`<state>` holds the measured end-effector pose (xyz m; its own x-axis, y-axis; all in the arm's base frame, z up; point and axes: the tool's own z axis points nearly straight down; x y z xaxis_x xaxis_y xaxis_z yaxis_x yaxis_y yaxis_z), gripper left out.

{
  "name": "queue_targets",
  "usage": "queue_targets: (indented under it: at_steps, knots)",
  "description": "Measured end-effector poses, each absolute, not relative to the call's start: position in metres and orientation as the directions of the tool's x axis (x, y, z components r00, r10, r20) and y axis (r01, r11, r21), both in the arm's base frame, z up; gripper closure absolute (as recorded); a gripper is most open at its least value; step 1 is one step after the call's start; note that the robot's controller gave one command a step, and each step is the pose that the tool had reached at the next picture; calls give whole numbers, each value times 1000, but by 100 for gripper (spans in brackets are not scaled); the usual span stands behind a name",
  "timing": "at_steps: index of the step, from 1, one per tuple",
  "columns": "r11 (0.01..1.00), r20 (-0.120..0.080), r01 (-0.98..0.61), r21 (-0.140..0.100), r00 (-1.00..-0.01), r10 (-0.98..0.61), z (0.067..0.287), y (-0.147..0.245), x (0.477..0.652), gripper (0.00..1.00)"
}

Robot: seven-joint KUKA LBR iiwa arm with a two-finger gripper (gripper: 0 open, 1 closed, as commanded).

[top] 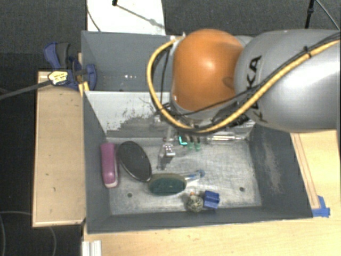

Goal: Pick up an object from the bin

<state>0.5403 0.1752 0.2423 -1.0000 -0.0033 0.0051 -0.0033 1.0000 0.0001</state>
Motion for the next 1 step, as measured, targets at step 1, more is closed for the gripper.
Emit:
queue_targets:
  at_steps: [1]
  knots:
    - [995, -4, -103, 0, -995, -103, 72, 194, 545, 0]
